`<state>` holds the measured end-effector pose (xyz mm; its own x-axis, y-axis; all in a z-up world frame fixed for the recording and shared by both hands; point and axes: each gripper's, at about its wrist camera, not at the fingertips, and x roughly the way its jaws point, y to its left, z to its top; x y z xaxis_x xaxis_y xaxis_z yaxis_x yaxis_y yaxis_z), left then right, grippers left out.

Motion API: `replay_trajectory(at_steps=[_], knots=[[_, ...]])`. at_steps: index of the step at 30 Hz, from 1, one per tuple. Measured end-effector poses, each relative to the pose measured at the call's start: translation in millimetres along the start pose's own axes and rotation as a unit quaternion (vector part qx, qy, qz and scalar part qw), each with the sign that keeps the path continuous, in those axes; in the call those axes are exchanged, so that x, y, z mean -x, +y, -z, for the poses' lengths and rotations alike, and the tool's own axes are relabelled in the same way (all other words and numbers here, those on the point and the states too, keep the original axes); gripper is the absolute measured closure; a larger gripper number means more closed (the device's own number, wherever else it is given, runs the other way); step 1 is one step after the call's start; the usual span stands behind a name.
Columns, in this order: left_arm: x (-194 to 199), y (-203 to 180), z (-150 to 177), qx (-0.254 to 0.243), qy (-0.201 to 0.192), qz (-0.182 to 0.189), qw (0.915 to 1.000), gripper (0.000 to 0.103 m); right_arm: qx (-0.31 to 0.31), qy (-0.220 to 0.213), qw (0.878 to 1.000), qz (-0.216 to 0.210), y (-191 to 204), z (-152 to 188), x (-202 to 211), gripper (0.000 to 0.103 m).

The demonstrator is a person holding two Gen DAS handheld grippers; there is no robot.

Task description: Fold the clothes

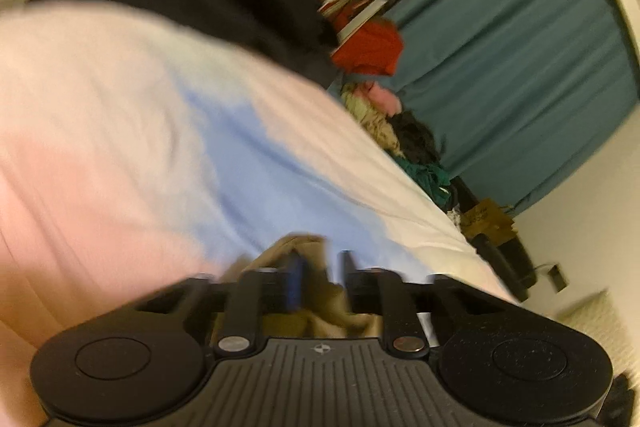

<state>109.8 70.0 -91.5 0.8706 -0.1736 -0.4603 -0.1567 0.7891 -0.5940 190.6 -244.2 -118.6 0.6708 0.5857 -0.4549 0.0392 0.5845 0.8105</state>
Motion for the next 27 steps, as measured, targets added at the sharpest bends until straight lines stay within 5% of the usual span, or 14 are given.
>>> replay_trajectory(at_steps=[1, 5, 9, 12, 15, 19, 27], knots=[[6, -11, 1, -0.036, -0.007, -0.012, 0.9993, 0.027, 0.005, 0.000, 1.000, -0.016, 5, 0, 7, 0.010], [31, -46, 9, -0.145, -0.040, -0.027, 0.9883, 0.001, 0.065, -0.033, 0.996, -0.053, 29, 3, 40, 0.010], [42, -59, 23, -0.194, -0.017, -0.014, 0.9808, 0.000, 0.184, -0.077, 0.980, -0.021, 48, 19, 64, 0.010], [36, -63, 33, -0.223, 0.006, -0.009, 0.9747, 0.000, 0.249, -0.055, 0.967, 0.008, 55, 30, 56, 0.040], [14, -59, 38, -0.236, 0.033, -0.034, 0.9706, 0.000, 0.254, -0.015, 0.966, 0.039, 47, 30, 31, 0.066], [-24, -34, 36, -0.216, 0.068, -0.111, 0.9676, 0.001, 0.300, 0.016, 0.946, 0.120, 30, 41, -12, 0.076], [-38, -22, 43, -0.236, 0.077, -0.117, 0.9616, 0.001, 0.377, -0.001, 0.914, 0.153, 40, 63, -30, 0.073]])
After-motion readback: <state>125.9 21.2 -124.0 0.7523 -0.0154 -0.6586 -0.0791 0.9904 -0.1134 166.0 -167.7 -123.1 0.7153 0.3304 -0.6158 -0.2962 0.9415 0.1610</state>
